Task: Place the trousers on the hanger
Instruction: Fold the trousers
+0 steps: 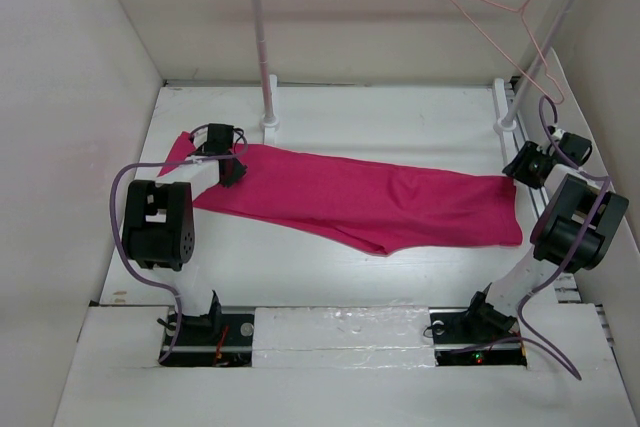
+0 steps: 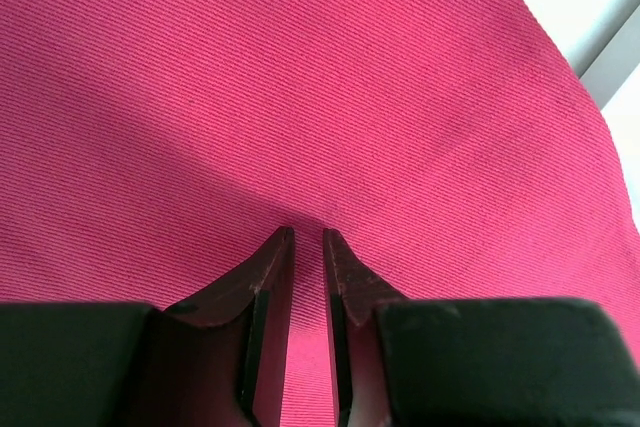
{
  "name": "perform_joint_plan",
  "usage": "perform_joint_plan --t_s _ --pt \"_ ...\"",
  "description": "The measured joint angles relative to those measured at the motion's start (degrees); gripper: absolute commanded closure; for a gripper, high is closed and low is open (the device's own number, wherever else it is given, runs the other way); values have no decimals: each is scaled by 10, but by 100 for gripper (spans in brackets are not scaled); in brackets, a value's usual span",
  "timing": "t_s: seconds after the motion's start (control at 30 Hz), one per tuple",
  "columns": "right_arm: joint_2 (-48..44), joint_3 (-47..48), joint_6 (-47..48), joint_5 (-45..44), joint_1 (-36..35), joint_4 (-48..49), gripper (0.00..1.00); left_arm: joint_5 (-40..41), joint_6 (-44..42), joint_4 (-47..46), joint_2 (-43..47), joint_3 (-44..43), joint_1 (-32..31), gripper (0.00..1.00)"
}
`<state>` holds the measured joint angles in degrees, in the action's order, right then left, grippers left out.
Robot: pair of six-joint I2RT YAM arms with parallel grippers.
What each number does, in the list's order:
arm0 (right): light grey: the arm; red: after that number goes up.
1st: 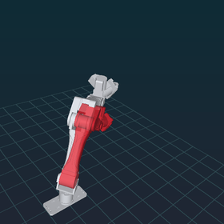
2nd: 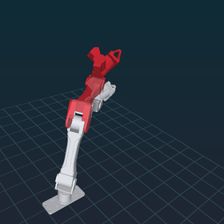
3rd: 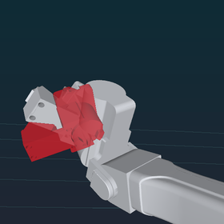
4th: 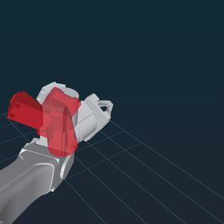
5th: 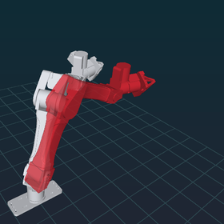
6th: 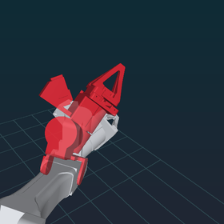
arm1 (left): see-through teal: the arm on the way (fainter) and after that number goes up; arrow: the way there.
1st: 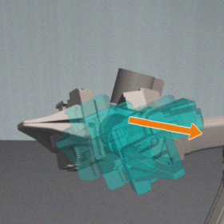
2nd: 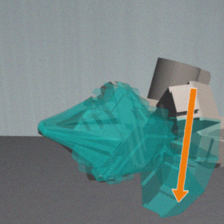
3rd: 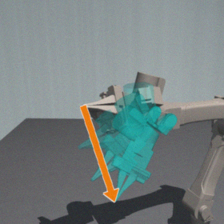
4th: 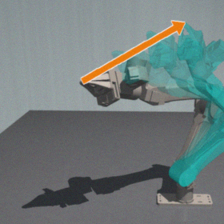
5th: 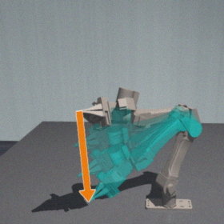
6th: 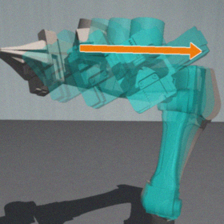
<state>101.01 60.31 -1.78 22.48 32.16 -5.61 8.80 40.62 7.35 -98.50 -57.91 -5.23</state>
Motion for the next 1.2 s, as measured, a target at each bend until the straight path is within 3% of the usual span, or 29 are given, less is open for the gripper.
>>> perform_joint_plan --t_s 0.13,0.3,0.37,0.43,0.47,0.7,0.87,1.2 --pt "0 -3 -1 0 0 1 57 2 3 0 0 0 0 86" --pt "0 -16 -2 -6 0 1 57 4 5 0 0 0 0 87" --pt "-1 -21 -2 -8 0 1 80 5 7 0 0 0 0 87" --pt "-1 -23 -3 -10 0 1 97 6 8 3 -1 -3 0 87" --pt "-1 -24 -4 -11 0 2 100 7 8 3 -1 -5 0 87" --pt "-50 -41 -22 -35 1 -1 100 33 13 18 -14 -15 9 88" --pt "-107 -39 -25 -73 8 -14 100 19 27 5 -16 1 57 88" --pt "-73 -23 -26 -131 14 -56 100 22 37 -12 -8 15 79 88"
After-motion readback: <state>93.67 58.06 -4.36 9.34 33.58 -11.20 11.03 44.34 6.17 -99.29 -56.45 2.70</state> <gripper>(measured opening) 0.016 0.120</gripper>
